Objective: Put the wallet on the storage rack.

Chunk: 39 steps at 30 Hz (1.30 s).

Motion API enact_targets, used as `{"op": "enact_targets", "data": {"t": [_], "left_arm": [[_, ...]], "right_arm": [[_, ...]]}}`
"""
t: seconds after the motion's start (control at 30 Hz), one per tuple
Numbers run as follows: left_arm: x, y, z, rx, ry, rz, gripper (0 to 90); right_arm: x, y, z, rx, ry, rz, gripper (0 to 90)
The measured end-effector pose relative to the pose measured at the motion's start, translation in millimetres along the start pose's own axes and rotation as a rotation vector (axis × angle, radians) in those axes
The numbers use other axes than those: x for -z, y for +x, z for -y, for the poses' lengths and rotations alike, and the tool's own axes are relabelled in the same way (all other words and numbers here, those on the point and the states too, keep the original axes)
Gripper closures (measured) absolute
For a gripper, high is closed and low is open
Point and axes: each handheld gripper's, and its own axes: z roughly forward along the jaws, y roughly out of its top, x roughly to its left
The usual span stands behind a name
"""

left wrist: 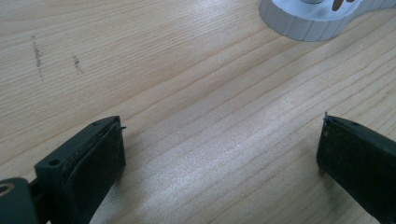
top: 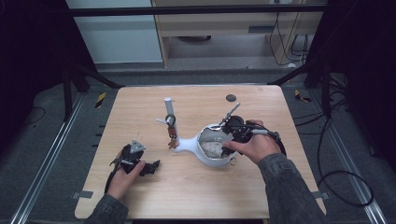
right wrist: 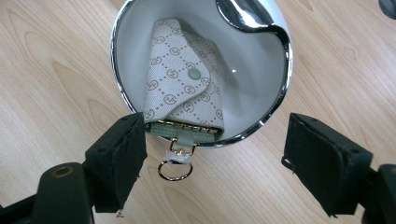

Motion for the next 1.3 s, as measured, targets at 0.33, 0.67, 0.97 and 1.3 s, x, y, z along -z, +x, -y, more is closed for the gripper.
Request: {"op": "enact_targets", "data": {"t": [0.33,0.67,0.97,1.3], "left_arm": [[0.0,0.0,0.0,-0.001,0.000,0.001,0.4],[-0.1,0.0,0.0,-0.001,0.000,0.001,0.3],[-0.2,-0.2,0.0,0.001,0.000,0.002,0.3],[-0.1,0.0,-0.1,-0.002,0.003,0.002,0.1]], "right_arm": [[5.5,-2.9,8.2,-0.003,-0.077,-0.002,12.0],[10.1,-10.0,21.1,-0.015,-0.114,0.031,8.8],[16.9,-19.4,34.2,-0.044,-0.172,0.063,6.5],[19.0,-27.2,46.4,-0.090,-0.219,0.073,5.3]]}}
